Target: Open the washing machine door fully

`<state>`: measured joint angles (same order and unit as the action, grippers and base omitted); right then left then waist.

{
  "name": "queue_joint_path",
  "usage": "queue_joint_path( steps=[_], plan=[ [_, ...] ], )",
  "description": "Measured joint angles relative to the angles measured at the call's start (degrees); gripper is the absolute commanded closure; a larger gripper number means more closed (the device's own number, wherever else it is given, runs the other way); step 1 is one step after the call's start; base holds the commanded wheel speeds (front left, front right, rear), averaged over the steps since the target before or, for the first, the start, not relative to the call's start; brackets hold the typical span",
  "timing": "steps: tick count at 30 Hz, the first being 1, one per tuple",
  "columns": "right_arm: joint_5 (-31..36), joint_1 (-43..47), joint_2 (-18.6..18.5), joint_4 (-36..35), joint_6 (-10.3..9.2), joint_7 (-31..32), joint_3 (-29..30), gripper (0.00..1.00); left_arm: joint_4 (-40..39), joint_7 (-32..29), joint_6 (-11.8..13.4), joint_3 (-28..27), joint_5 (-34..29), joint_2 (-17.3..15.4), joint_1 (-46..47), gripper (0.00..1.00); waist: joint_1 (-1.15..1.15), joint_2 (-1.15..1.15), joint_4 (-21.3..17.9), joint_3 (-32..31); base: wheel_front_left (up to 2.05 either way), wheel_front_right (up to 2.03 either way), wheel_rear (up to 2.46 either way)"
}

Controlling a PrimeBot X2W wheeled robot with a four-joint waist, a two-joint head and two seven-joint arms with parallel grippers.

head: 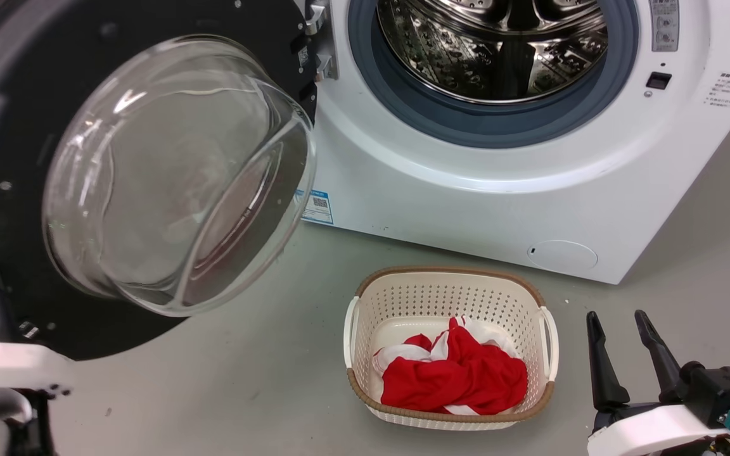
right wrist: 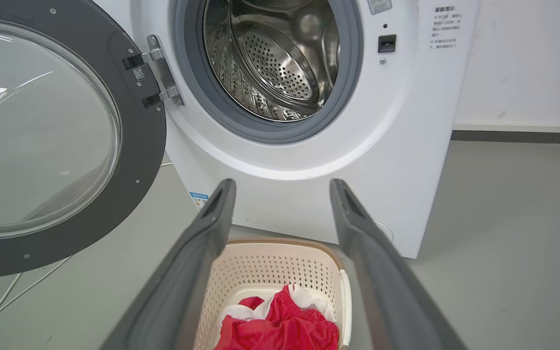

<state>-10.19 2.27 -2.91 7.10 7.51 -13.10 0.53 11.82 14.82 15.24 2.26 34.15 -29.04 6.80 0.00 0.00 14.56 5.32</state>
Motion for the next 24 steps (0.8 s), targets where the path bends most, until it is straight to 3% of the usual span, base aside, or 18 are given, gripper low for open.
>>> queue_joint_path(
  steps=[15, 21, 24],
  plan=[
    [0.62, -0.89, 0.0, -0.59, 0.0, 0.87, 0.04, 0.0, 13.79, 0.18, -6.66, -3.0, 0.25, -2.82, 9.03, 1.0, 0.0, 0.0, -1.06, 0.92, 0.0, 0.0, 0.0],
    [0.52, -0.81, 0.0, -0.37, 0.0, 0.69, 0.04, 0.0, 11.54, 0.18, -6.17, -4.88, -2.3, -1.99, 7.33, 1.0, 0.0, 0.0, -1.42, -0.02, 0.0, 0.0, 0.0],
    [-0.16, -0.59, 0.0, 0.11, -0.01, 0.42, -0.01, 0.0, 4.71, 0.24, -5.43, -5.89, -5.95, 0.46, 0.91, 1.0, 0.0, 0.0, -1.73, -1.5, 0.0, 0.0, 0.0]
  ],
)
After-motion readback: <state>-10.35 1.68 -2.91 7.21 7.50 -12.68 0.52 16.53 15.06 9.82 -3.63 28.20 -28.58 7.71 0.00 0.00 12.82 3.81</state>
